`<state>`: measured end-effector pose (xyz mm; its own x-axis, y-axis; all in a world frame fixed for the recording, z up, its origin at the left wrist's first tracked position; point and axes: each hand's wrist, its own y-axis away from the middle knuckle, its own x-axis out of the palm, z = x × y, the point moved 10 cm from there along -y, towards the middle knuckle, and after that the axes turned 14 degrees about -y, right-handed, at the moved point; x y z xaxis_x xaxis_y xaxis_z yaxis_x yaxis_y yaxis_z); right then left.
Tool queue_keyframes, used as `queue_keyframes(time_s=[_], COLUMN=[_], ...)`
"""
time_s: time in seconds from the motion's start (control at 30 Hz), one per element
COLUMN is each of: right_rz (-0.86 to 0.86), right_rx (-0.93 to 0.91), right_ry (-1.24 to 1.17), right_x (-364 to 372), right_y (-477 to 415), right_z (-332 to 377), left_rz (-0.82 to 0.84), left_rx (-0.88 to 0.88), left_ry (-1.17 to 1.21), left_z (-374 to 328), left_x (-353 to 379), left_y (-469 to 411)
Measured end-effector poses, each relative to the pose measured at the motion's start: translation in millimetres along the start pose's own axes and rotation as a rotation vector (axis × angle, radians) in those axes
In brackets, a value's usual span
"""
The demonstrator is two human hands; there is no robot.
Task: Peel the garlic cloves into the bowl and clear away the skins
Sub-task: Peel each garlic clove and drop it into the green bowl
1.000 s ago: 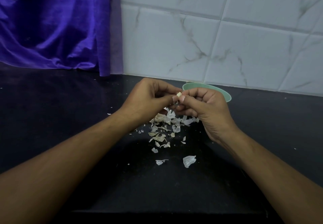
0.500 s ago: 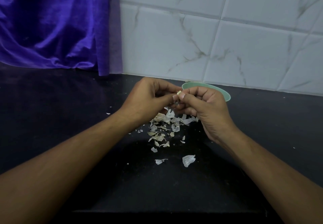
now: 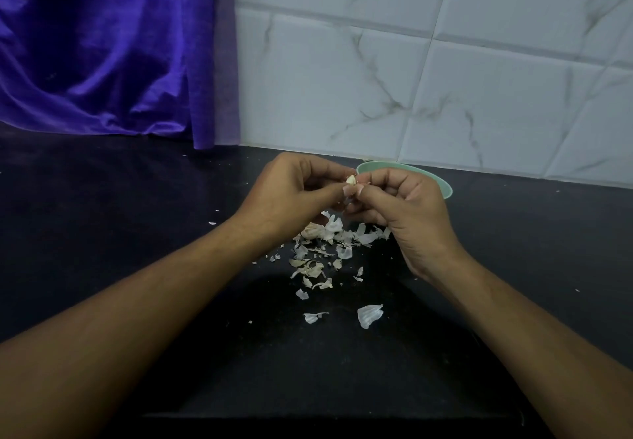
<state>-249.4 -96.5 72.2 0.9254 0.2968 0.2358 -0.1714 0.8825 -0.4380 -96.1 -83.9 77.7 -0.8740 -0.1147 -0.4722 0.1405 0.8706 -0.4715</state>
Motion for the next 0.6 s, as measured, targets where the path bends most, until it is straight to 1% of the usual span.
queue_keyframes(time_s=[0.27, 0.47, 0.6], right_rz=[0.029, 0.029, 0.031], right_rx=[0.032, 0.020, 0.010], right_ry=[0.014, 0.041, 0.072], right_x=[3.2, 2.8, 4.4], right_y=[0.7, -0.1, 0.0], right_z=[-3.0, -2.0, -0.4], left_rz=[-0.046, -0.029, -0.019], left_rx=[0.053, 0.065, 0.040], left_ry=[-0.117, -0.134, -0.108], left_z=[-5.1, -8.3, -7.5], left_x=[-4.5, -3.1, -2.1], left_y=[0.7, 1.1, 0.8])
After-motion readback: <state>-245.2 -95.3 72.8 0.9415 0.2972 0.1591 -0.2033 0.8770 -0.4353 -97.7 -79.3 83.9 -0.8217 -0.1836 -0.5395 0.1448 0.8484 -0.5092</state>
